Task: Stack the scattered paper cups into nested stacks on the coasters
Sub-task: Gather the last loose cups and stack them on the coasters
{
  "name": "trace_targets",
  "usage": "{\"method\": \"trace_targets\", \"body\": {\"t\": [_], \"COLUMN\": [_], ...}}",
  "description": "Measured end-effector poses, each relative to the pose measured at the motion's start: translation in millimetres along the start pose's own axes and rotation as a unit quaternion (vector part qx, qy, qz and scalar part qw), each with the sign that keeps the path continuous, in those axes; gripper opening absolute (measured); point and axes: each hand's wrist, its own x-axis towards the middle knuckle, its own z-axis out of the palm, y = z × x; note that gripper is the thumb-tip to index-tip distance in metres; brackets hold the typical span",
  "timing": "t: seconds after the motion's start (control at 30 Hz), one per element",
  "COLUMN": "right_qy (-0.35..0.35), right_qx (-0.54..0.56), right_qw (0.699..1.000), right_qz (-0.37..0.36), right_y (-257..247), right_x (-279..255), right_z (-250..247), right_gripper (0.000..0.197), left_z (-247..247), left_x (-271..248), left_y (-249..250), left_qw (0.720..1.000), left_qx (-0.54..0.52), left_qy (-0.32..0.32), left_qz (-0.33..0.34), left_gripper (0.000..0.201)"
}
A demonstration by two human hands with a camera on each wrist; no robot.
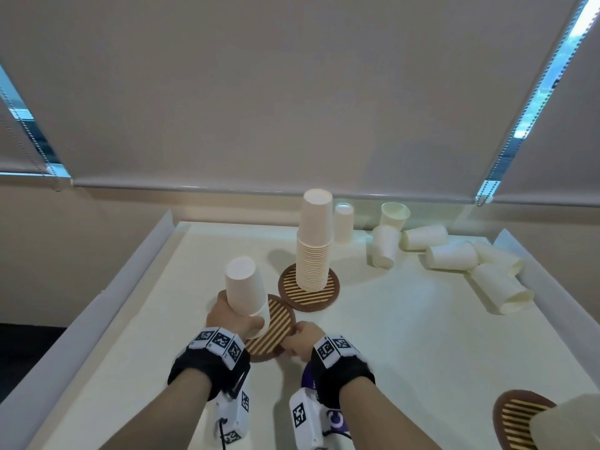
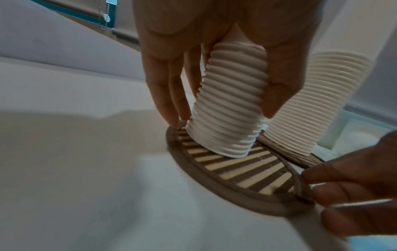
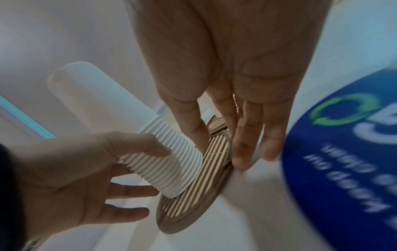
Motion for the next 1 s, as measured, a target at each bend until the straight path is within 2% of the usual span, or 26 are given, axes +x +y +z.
{"method": "trace_targets", "body": {"t": [0.1,0.33,0.4,0.5,0.53,0.63,0.7,0.83,1.0], "right_qy": [-0.036,-0.04,0.007,0.127,0.163,0.233,0.231,0.177,0.162], "right_qx": [-0.038,-0.06,-0.064,-0.073,-0.078,-0.07,-0.108,-0.168,-0.21], "right_qw": [0.998,0.997,0.998,0.989,0.982,0.968,0.965,0.97,0.964], "right_qz": [-0.018,-0.023,0.003,0.037,0.051,0.067,0.058,-0.003,-0.022], "right_y": [-13.7,-37.8,-35.7,-26.7,-22.9,-12.0,-8.3,-2.9,0.8], "right_x": [8.5,24.1,28.6,36.4,37.7,42.6,46.4,48.2,42.3], "right_z": [6.8,13.6,2.3,-25.7,-36.2,-57.6,-61.2,-50.8,-51.2], "right_gripper": [0.045,0.049,0.046,0.034,0.035,0.059,0.057,0.031,0.03], "left_z": [-10.3,-25.5,-26.7,-27.2,-26.7,-23.9,-18.8,-10.8,-6.9], "left_x": [16.9,53.6,61.4,67.9,67.8,64.4,60.6,59.9,73.1], "left_y": [-1.6,0.0,2.7,6.3,8.1,8.5,4.8,-1.1,7.0], "left_qw": [1.0,0.999,0.999,0.999,0.999,0.999,0.999,0.999,0.999], "left_qx": [-0.019,-0.028,-0.031,-0.032,-0.031,-0.019,-0.005,-0.014,-0.018], "left_qy": [0.019,0.036,0.036,0.035,0.037,0.036,0.023,0.034,0.05], "left_qz": [-0.012,-0.021,-0.014,-0.005,0.0,0.016,0.023,0.012,0.012], "left_gripper": [0.076,0.074,0.074,0.074,0.074,0.072,0.073,0.072,0.07]}}
